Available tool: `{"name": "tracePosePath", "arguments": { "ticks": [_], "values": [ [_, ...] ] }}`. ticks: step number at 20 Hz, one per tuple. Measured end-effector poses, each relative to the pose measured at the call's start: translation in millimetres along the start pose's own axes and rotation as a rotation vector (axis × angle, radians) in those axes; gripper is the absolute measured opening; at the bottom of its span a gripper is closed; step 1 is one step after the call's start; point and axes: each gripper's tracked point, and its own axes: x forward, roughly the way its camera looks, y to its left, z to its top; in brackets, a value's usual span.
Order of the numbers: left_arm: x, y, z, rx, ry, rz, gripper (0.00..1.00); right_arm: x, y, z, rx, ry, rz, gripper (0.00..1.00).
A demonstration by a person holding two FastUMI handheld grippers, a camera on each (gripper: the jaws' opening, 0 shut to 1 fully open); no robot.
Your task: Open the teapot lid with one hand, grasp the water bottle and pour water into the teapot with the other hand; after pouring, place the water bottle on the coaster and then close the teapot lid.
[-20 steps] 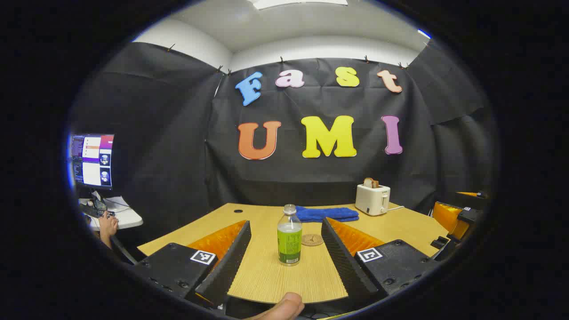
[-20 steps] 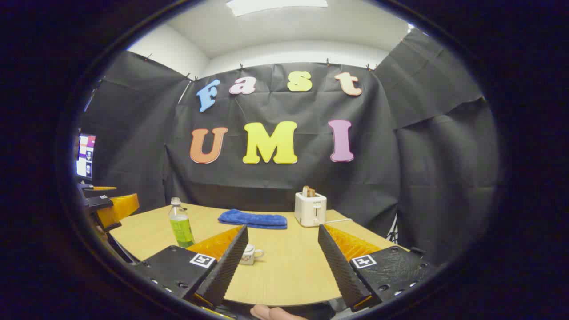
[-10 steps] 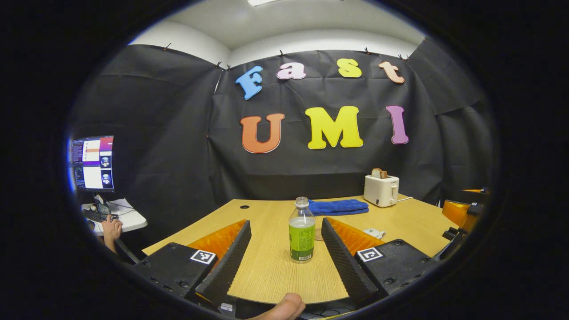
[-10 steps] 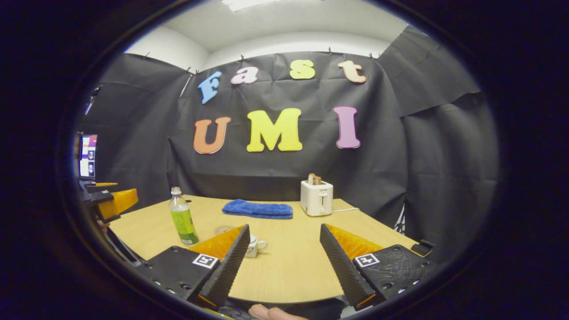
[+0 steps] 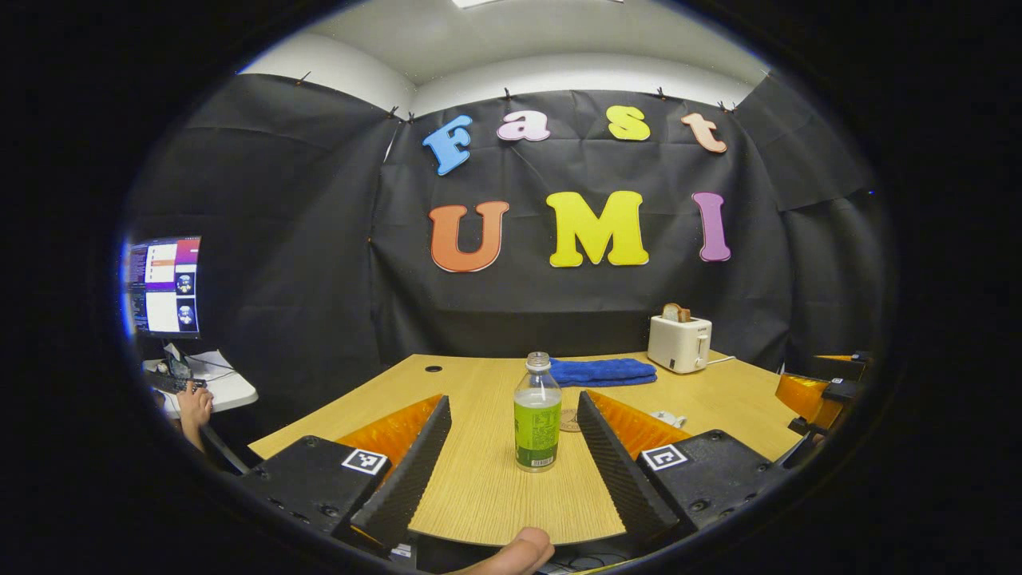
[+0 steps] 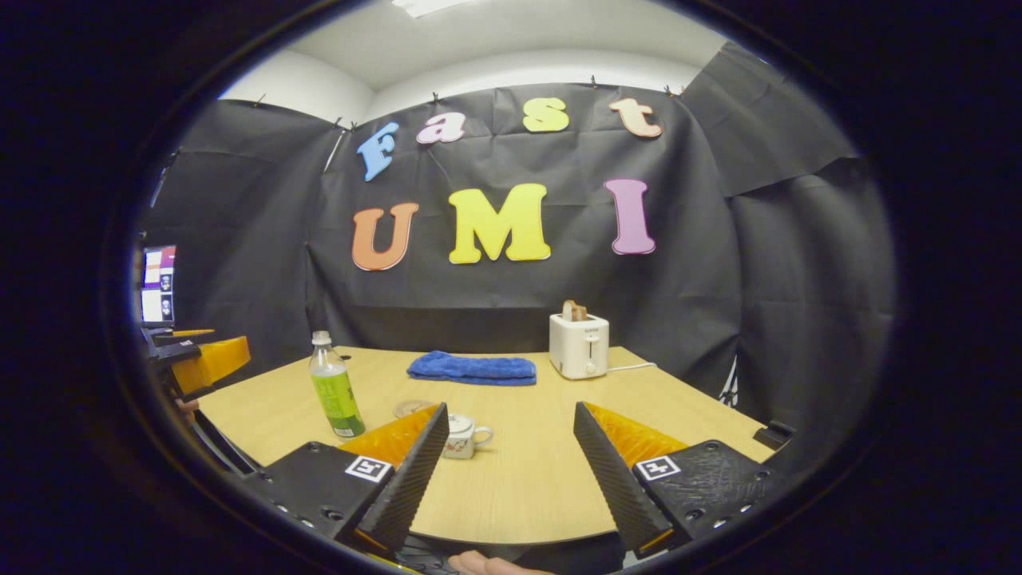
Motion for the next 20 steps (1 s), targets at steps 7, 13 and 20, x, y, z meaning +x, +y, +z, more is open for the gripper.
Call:
{"name": "tracePosePath", "arguments": {
  "ticks": [7,13,20],
  "values": [
    [10.4,25.0,-4.5,-0.004,0.01,0.049,0.99,77.1,33.7,-12.8,-0.042,0.019,0.078,0.96],
    [19.5,52.1,-13.0,-0.039,0.036,0.092,0.99,140.0,61.7,-51.4,-0.057,0.089,0.092,0.94],
    [28.7,57.4,-26.4,-0.031,0.072,0.09,0.96,176.5,82.0,-73.7,-0.08,0.125,0.085,0.75]
  ]
}}
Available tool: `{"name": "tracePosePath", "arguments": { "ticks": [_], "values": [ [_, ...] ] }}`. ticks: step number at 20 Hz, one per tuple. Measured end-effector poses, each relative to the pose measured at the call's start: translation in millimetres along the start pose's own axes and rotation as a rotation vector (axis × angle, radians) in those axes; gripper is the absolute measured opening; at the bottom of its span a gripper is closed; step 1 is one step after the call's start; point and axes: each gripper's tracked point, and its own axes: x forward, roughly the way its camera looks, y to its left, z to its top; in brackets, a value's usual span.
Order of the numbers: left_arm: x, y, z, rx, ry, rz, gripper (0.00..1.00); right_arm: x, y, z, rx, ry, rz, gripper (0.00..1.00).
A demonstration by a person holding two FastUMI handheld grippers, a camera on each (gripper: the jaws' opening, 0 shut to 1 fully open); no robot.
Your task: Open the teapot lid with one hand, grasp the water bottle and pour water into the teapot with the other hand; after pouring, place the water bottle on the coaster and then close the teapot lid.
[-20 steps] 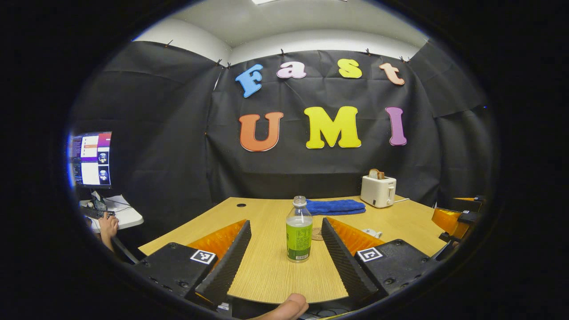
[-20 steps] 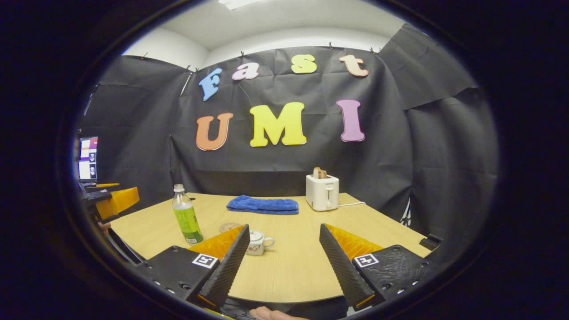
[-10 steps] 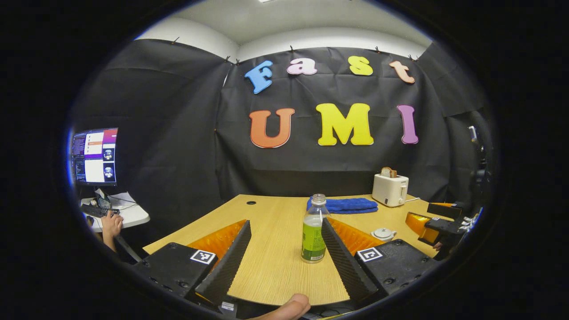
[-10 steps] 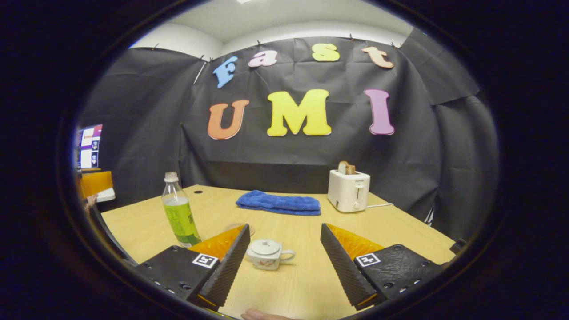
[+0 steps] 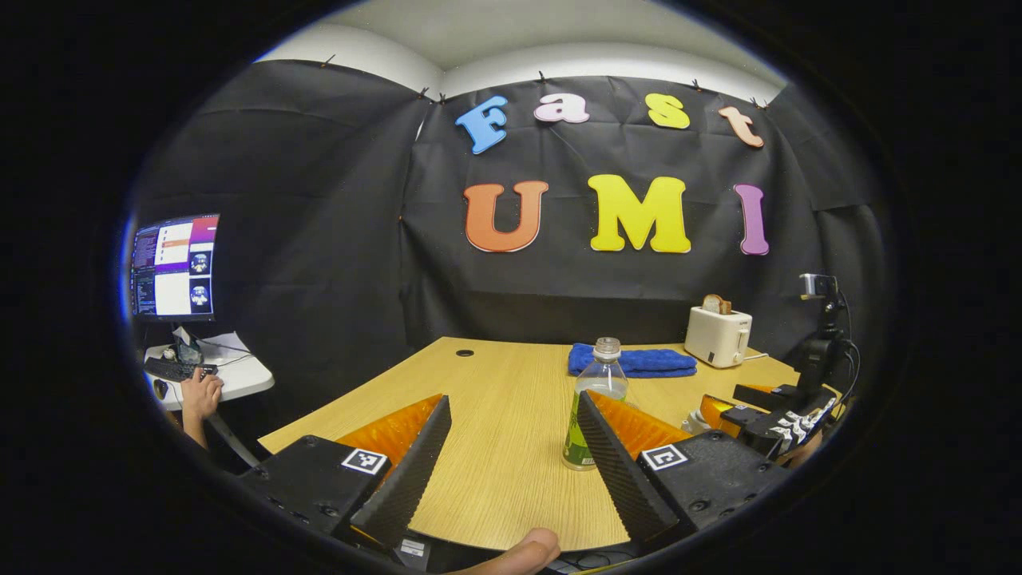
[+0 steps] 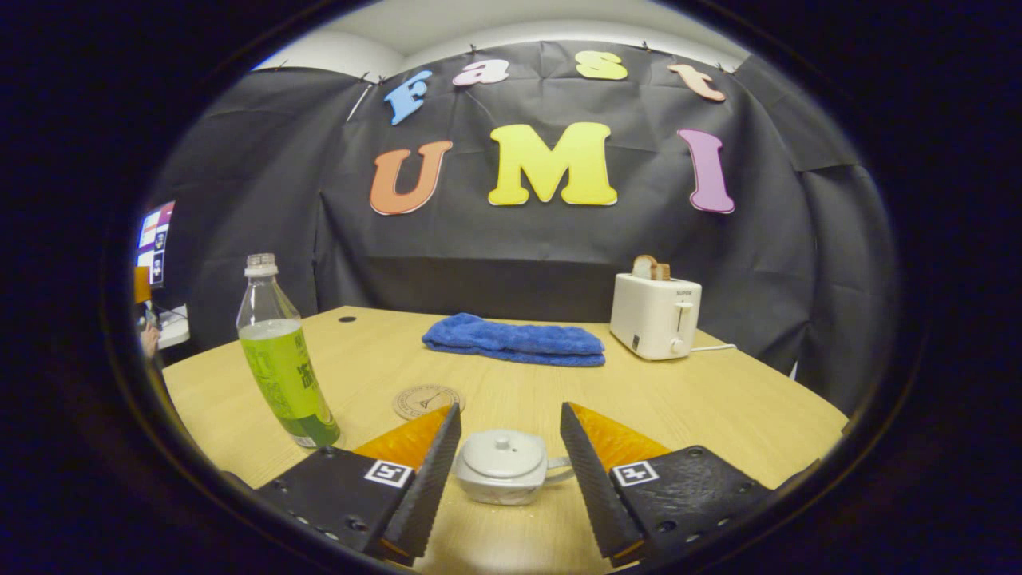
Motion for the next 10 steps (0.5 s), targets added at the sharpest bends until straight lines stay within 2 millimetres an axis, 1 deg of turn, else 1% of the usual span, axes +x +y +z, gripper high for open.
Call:
{"name": "tracePosePath", "arguments": {
  "ticks": [1,2,3,4,5,7,8,9,10],
  "values": [
    [1.2,-0.4,-3.3,0.006,0.009,0.0,0.99,3.5,4.0,-2.7,0.002,0.007,0.007,0.7],
    [2.2,-0.5,-7.3,0.008,0.02,0.0,0.99,6.9,4.2,-5.7,-0.001,0.013,0.004,0.66],
    [4.3,-2.1,-9.2,0.01,0.028,-0.003,0.99,9.7,2.9,-6.3,-0.005,0.015,-0.006,0.58],
    [4.8,-3.1,-11.9,0.012,0.037,-0.004,1.0,12.4,2.1,-9.3,0.0,0.02,-0.011,0.55],
    [5.7,-4.1,-14.9,0.015,0.048,-0.004,0.99,15.0,3.0,-11.2,0.018,0.02,-0.006,0.48],
    [4.2,-7.1,-16.0,0.019,0.054,-0.01,1.0,14.4,3.2,-9.9,0.031,0.007,-0.005,0.42],
    [5.0,-7.4,-16.5,0.022,0.055,-0.01,1.0,15.2,4.1,-10.6,0.025,0.003,-0.007,0.46],
    [5.8,-6.4,-17.2,0.026,0.055,-0.006,1.0,15.8,4.2,-10.3,0.013,-0.004,-0.005,0.38],
    [6.5,-5.9,-18.0,0.03,0.056,-0.003,0.99,15.0,4.1,-11.4,-0.003,-0.006,-0.003,0.36]
  ]
}}
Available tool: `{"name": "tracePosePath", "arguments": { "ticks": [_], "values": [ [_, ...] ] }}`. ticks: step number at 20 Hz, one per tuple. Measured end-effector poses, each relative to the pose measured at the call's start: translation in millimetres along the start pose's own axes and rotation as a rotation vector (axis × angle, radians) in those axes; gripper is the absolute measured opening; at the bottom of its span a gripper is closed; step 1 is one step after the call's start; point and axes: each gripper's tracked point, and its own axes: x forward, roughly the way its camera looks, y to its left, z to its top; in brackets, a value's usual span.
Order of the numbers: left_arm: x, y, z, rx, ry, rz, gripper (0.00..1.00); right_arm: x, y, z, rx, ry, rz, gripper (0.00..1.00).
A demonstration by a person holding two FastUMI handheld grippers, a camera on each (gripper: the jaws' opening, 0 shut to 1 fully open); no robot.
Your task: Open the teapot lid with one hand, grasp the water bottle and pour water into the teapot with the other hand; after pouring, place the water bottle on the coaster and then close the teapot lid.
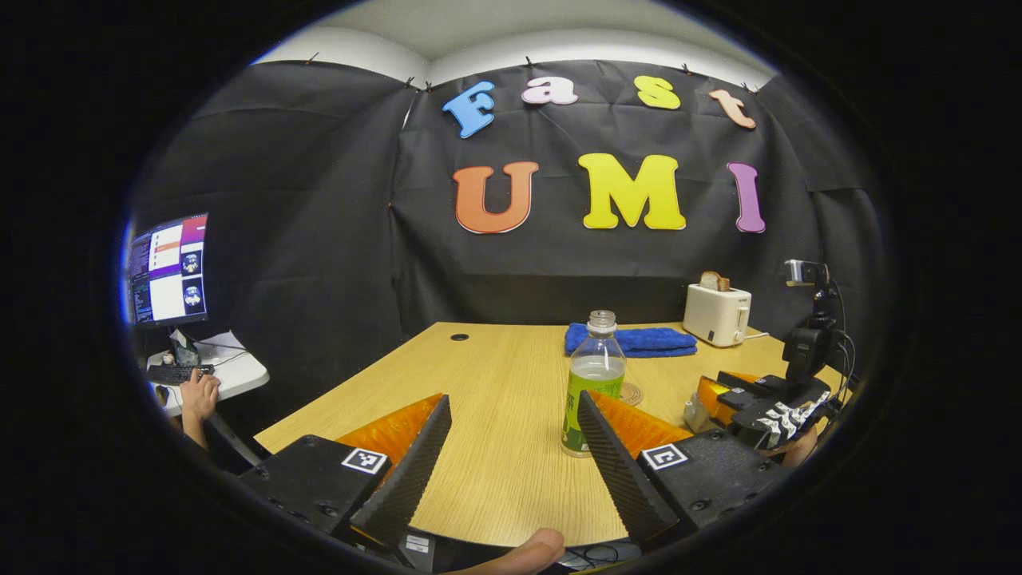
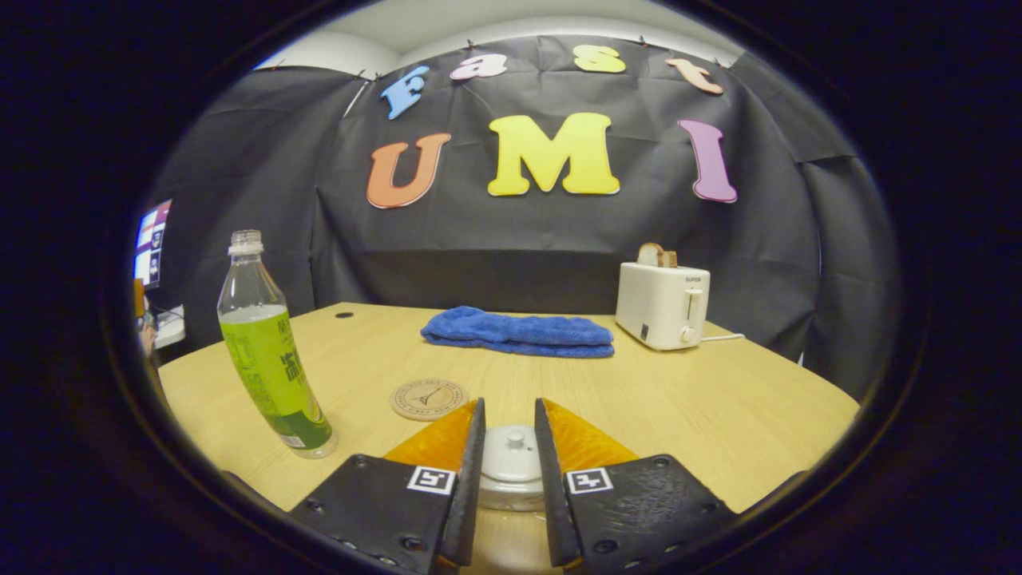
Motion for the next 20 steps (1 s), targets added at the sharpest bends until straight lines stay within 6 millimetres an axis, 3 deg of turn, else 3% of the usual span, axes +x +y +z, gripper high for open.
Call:
{"name": "tracePosePath", "arguments": {
  "ticks": [2,3,8,10,16,20],
  "values": [
    [-0.1,-0.5,-2.2,0.0,0.007,0.001,0.99,0.3,2.7,-1.0,0.001,0.0,0.014,0.35],
    [-0.6,-1.5,-2.3,-0.004,0.009,0.0,1.0,3.5,0.9,-0.5,0.013,0.0,0.016,0.22],
    [-0.8,-2.3,-0.9,-0.005,0.003,-0.007,1.0,2.1,-1.1,0.0,-0.001,-0.002,0.017,0.22],
    [1.2,-1.4,-3.3,-0.007,0.01,-0.003,1.0,5.0,-7.6,1.2,0.022,-0.008,-0.007,0.01],
    [9.3,-5.2,-11.2,-0.011,0.022,-0.02,1.0,0.5,-2.4,10.3,0.024,-0.021,0.023,0.01],
    [20.3,-14.7,-22.4,-0.011,0.034,-0.055,1.0,-11.1,-6.0,30.2,0.057,-0.061,0.053,0.0]
  ]
}}
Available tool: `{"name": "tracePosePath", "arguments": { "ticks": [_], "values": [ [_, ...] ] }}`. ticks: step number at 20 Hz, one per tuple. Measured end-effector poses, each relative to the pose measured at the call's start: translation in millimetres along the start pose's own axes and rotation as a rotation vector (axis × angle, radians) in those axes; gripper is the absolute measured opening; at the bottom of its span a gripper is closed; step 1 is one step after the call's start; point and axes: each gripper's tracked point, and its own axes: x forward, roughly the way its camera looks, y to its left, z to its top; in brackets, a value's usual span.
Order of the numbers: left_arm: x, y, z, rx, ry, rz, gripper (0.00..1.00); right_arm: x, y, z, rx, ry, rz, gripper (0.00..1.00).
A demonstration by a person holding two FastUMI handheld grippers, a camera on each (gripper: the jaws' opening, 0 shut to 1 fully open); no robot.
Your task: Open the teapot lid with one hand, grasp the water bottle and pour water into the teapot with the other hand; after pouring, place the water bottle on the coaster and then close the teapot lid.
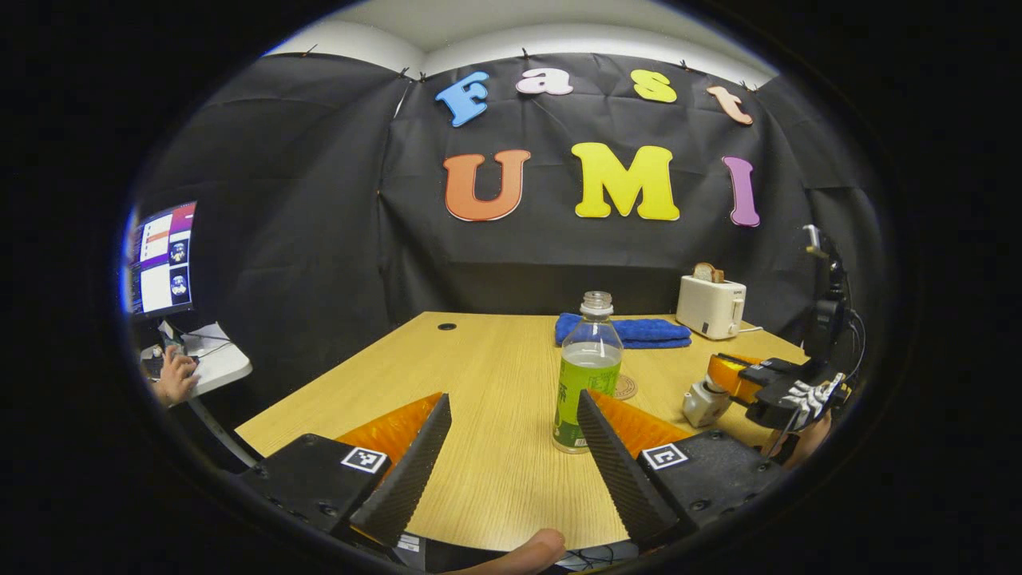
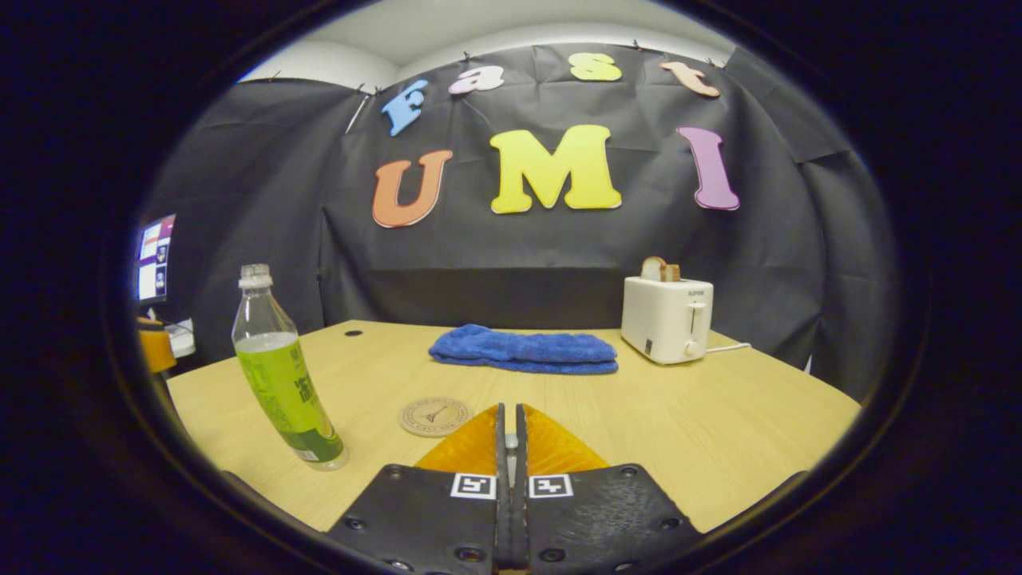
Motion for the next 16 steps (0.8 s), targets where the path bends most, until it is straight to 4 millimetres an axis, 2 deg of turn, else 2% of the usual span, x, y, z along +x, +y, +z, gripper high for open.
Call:
{"name": "tracePosePath", "arguments": {
  "ticks": [3,5,8,10,12,16],
  "values": [
    [7.7,-10.5,-12.6,0.027,0.012,-0.019,1.0,-10.6,-7.7,18.0,-0.006,-0.029,0.008,0.0],
    [13.4,-25.6,-16.4,0.032,0.005,-0.046,1.0,-17.4,-16.4,26.6,-0.019,-0.04,0.005,0.0],
    [20.8,-52.5,-24.6,0.024,0.016,-0.106,1.0,-27.0,-28.2,33.0,-0.025,-0.047,0.007,0.0],
    [30.5,-61.8,-31.5,0.016,0.029,-0.127,1.0,-34.2,-31.0,35.9,-0.035,-0.056,0.018,0.0],
    [39.2,-67.4,-37.6,0.01,0.033,-0.139,1.0,-38.9,-32.0,38.3,-0.037,-0.067,0.035,0.0],
    [72.1,-69.2,-43.2,-0.007,0.05,-0.133,1.0,-44.8,-32.6,44.4,-0.04,-0.09,0.057,0.0]
  ]
}}
